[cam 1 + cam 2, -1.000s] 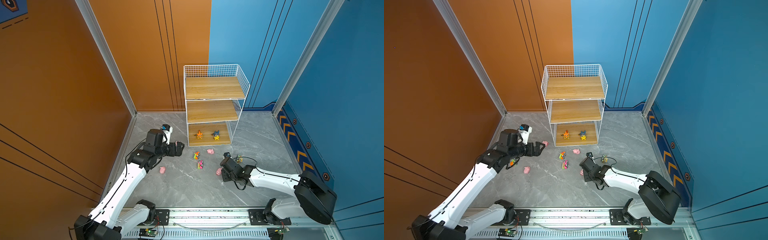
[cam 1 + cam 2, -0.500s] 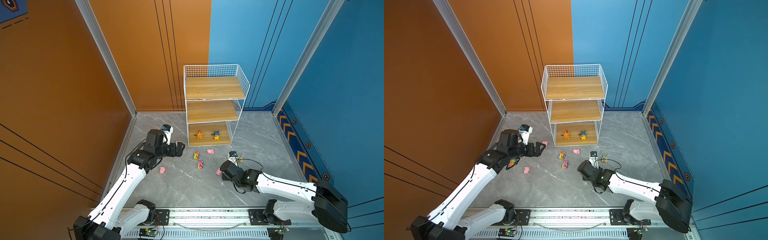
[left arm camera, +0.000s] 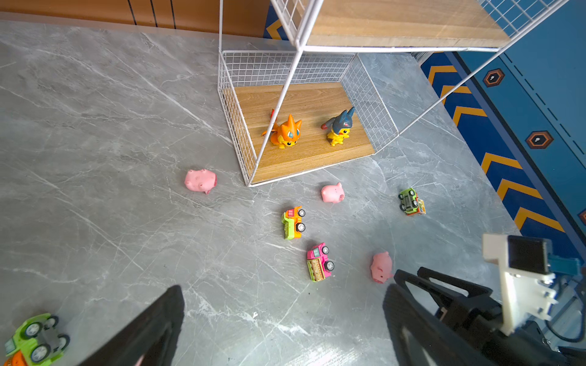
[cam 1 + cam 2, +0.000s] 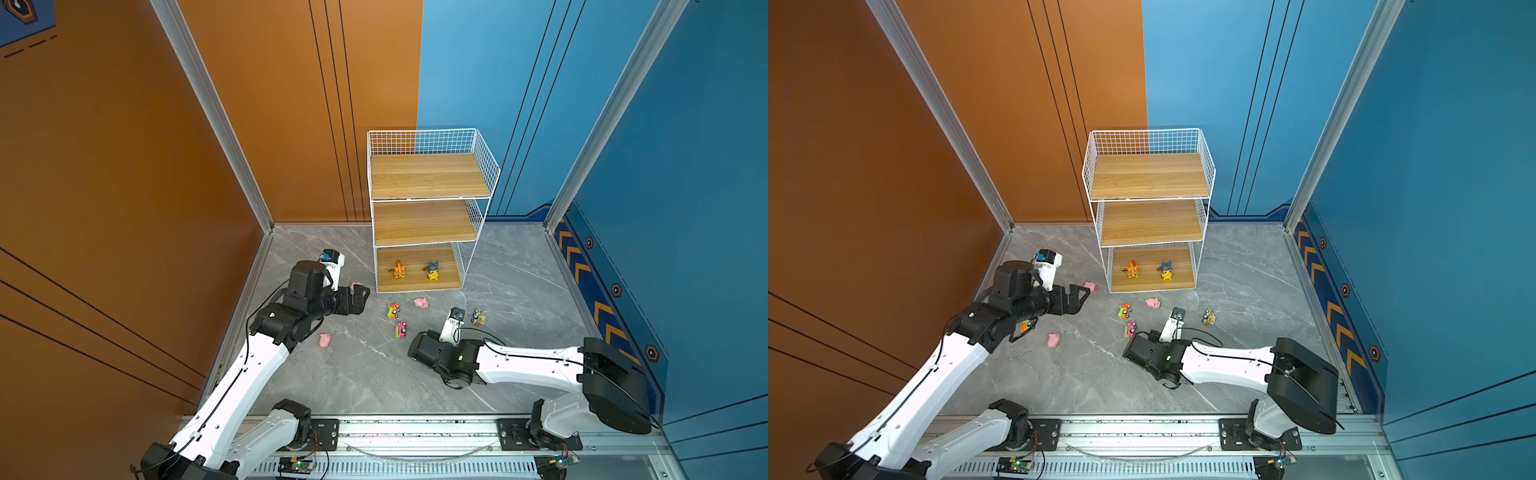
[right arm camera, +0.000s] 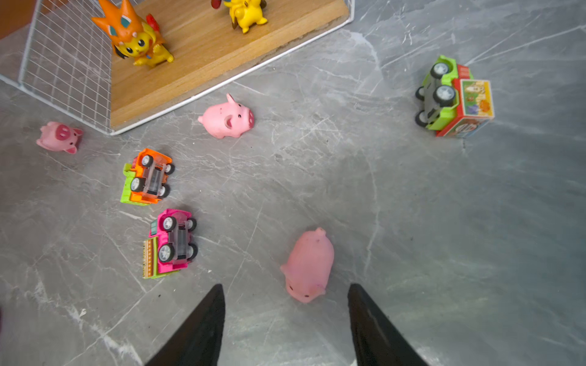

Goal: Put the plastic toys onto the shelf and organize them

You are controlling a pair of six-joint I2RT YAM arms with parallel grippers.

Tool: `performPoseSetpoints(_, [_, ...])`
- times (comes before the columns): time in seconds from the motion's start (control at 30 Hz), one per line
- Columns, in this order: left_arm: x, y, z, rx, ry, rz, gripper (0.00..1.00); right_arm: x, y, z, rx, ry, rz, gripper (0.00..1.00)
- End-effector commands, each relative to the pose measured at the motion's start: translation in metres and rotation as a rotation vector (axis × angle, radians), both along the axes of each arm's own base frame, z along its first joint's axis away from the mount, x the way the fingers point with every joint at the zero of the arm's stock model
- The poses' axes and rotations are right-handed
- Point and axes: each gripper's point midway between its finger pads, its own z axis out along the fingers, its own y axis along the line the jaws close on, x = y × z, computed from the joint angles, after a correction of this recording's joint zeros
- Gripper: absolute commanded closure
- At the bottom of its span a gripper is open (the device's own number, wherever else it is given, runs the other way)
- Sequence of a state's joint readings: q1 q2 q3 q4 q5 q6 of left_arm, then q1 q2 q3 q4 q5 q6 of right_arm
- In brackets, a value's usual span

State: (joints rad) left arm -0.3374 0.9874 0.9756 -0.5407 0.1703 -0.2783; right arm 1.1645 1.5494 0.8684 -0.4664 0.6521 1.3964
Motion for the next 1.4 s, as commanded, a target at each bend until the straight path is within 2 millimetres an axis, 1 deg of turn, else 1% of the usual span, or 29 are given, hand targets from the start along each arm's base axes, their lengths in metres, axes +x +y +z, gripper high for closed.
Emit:
performPoseSetpoints(0.0, [-0.005,-0.006,0.001,-0.018,-0.006,-0.024,0.01,-0.003,-0.008,-0.005,-0.053,0.015,-0.060,0.35])
performPoseSetpoints(0.2, [-0.007,-0.005,0.003,-0.019,-0.013,-0.026,0.01,-0.003,-0.009,-0.022,-0.092,0.048,-0.083,0.36])
performPoseSetpoints(0.37, [-0.007,-0.007,0.003,-0.021,-0.013,-0.031,0.01,0.003,-0.014,-0.027,-0.116,0.048,-0.103,0.40])
performPoseSetpoints(0.53, [-0.007,-0.007,0.004,-0.023,-0.018,-0.032,0.01,0.012,-0.006,-0.032,-0.135,0.048,-0.088,0.43])
performPoseSetpoints(0.67, [-0.008,-0.007,0.004,-0.022,-0.017,-0.035,0.01,0.019,0.002,-0.039,-0.140,0.066,-0.068,0.48])
performPoseSetpoints(0.83, [-0.008,-0.008,0.004,-0.020,-0.019,-0.036,0.01,0.022,0.000,-0.041,-0.176,0.071,-0.040,0.62])
performPoseSetpoints(0.87, [-0.008,-0.008,0.004,-0.020,-0.018,-0.036,0.01,0.023,0.000,-0.040,-0.187,0.071,-0.025,0.63])
performPoseSetpoints(0.97, [-0.008,-0.007,0.003,-0.016,-0.020,-0.035,0.01,0.025,0.002,-0.036,-0.239,0.063,0.050,0.69])
performPoseSetpoints(1.07, [-0.008,-0.006,0.005,-0.014,-0.025,-0.033,0.01,0.028,0.007,-0.030,-0.285,0.036,0.178,0.70])
performPoseSetpoints(1.1, [-0.008,-0.006,0.005,-0.013,-0.026,-0.033,0.01,0.028,0.012,-0.029,-0.290,0.024,0.241,0.70])
performPoseSetpoints(1.17, [-0.007,-0.006,0.004,-0.012,-0.025,-0.032,0.01,0.027,0.018,-0.025,-0.297,-0.021,0.355,0.70])
performPoseSetpoints(1.23, [-0.007,-0.006,0.003,-0.010,-0.021,-0.032,0.01,0.025,0.025,-0.025,-0.286,-0.055,0.476,0.66])
performPoseSetpoints(1.27, [-0.006,-0.006,0.003,-0.011,-0.020,-0.033,0.01,0.024,0.025,-0.025,-0.293,-0.076,0.517,0.65])
performPoseSetpoints(1.37, [-0.006,-0.005,0.002,-0.008,-0.019,-0.032,0.01,0.022,0.034,-0.023,-0.268,-0.133,0.661,0.62])
